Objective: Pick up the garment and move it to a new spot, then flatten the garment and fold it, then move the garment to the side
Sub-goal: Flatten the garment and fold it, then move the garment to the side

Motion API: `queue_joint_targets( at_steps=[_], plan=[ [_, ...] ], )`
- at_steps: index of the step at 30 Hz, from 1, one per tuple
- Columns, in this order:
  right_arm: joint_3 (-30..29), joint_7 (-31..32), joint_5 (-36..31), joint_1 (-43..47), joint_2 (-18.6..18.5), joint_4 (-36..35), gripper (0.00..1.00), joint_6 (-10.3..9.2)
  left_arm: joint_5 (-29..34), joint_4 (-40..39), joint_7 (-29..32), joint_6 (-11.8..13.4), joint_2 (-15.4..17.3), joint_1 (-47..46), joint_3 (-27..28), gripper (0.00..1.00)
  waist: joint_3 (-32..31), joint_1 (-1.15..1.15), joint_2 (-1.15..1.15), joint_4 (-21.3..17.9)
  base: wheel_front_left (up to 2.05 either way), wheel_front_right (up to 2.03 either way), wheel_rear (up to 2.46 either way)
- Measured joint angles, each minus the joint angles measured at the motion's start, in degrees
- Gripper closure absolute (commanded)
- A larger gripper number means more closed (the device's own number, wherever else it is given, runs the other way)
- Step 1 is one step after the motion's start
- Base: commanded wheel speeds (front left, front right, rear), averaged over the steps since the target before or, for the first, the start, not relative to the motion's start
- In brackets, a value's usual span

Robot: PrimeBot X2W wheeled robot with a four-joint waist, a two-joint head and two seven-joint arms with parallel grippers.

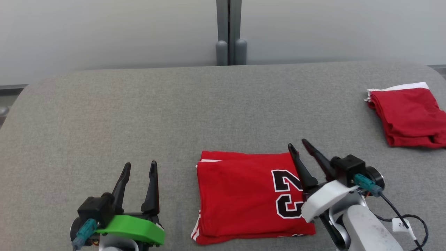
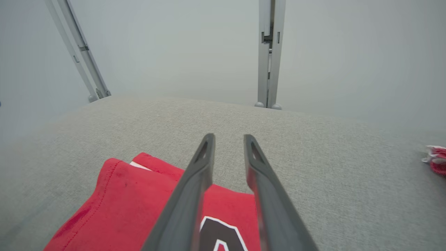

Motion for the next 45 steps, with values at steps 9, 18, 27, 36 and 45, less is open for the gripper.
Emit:
queue_joint_targets(
  at_steps=[9,18,27,36,45],
  plan=[
    [-9.05,0.01,0.21,7.55,-0.01,-4.9,0.0,0.0,1.68,0.14,0.0,-0.26,-0.87,3.91,3.37,0.0,-1.94,0.0,0.0,-2.92,0.0,0.0,0.0],
    [-13.51,0.0,0.89,11.18,-0.02,-7.2,0.0,0.0,2.58,-0.41,0.0,-0.48,-1.19,6.19,4.88,0.0,-1.78,0.0,0.0,-3.46,0.0,0.0,0.0],
    [-14.15,0.0,0.74,11.99,0.0,-7.62,0.0,0.0,3.02,-0.46,0.0,-0.56,-1.33,6.31,5.27,0.0,-1.46,0.0,0.0,-3.39,0.0,0.0,0.0],
    [-13.81,0.0,-0.44,11.56,0.0,-7.01,0.0,0.0,3.97,-0.57,0.0,-0.73,-1.37,6.13,5.54,0.0,-1.03,0.0,0.0,-3.03,0.0,0.0,0.0],
    [-11.2,10.15,-3.85,5.21,0.01,-5.53,0.0,0.0,4.38,-1.24,0.0,-0.74,-1.42,5.38,6.48,0.0,0.05,0.0,0.0,-2.96,0.0,0.0,0.0]
  ],
)
